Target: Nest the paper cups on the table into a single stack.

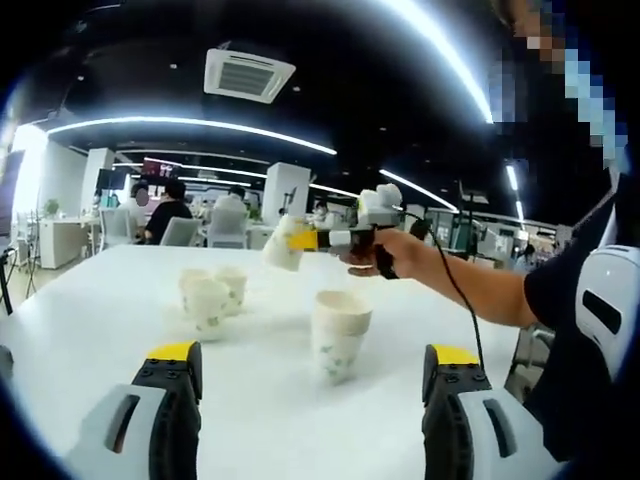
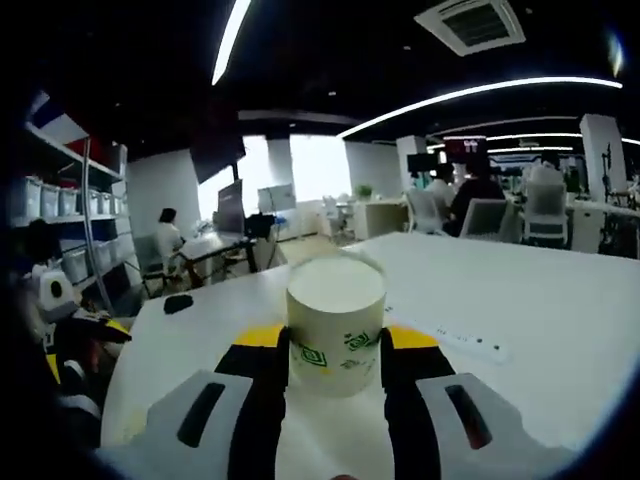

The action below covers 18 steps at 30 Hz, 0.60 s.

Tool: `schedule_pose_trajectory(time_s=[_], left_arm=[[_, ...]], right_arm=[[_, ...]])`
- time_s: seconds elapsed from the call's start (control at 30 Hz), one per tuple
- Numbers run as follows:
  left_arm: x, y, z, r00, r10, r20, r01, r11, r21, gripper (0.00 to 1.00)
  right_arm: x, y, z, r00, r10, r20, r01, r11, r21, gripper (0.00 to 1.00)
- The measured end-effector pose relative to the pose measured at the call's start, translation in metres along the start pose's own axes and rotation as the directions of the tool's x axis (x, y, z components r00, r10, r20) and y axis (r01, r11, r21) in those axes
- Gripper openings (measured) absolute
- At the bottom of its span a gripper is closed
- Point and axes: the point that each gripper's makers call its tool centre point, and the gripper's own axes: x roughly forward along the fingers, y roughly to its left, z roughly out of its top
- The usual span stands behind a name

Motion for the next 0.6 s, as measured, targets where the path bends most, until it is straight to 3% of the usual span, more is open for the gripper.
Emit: schedule_pose_trajectory(time_s=[0.23,0.6], left_arm=[[0.002,-0.004,0.006,1.000,-0.004,0.011,0.004,1.000,0.011,0.94],[0.016,-0.016,0.027,0.998,-0.031,0.045,0.029,0.999,0.046,0.88]], right_arm=[[-0.015,0.023,0.014,0.996,0.060,0.059,-0.062,0.997,0.037,0.38],[-0.037,0.061,0.029,0.975,0.151,0.165,-0.175,0.975,0.139,0.38]])
